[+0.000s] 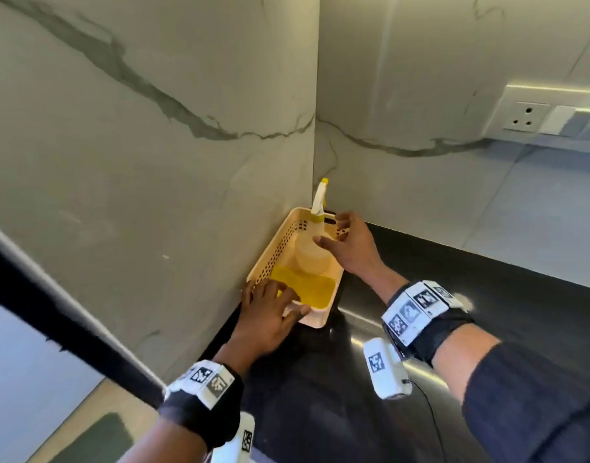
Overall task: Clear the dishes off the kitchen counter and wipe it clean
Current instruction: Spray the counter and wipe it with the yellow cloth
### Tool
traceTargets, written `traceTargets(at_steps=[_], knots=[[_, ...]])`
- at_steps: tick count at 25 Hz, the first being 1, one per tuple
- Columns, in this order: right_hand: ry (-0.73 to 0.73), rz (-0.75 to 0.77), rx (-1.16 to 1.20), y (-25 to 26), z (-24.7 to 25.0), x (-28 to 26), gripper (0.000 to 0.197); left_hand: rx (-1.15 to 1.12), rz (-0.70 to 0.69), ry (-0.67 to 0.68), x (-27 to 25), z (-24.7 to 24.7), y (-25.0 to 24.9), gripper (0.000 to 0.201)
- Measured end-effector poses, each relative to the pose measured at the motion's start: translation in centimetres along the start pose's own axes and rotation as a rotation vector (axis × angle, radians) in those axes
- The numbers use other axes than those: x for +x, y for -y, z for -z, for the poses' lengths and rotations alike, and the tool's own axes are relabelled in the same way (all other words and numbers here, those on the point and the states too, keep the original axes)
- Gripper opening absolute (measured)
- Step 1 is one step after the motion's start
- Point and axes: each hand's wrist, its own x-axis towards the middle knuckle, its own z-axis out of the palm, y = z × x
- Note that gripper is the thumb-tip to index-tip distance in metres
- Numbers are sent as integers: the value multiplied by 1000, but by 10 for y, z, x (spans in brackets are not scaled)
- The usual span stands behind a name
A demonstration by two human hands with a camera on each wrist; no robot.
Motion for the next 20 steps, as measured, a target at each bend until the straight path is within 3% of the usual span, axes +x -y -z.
traceTargets(at_steps=[3,5,8,12,14,16,17,20], knots=[[-38,-58,65,0,-32,29,91,-46,-57,-4,-2,-7,4,83],[-56,-112,136,2,-46,43,93,-51,-81,15,-1,-2,7,75],[-53,-123,159,7,-51,56,71,-60,-95,67,1,3,11,75],[-70,4,235,21,-44,50,31,-23,-87,37,5,-2,5,73],[-140,20,345,35,-28,32,28,29,-85,79,5,0,5,62],[-239,-7,461,54,2,10,39,40,-72,122,7,-1,6,72],[-307,-15,548,64,23,-4,42,34,-70,81,4,-2,4,74],[-427,22,866,75,89,-60,27,-57,-176,-200,-20,-12,-17,46]])
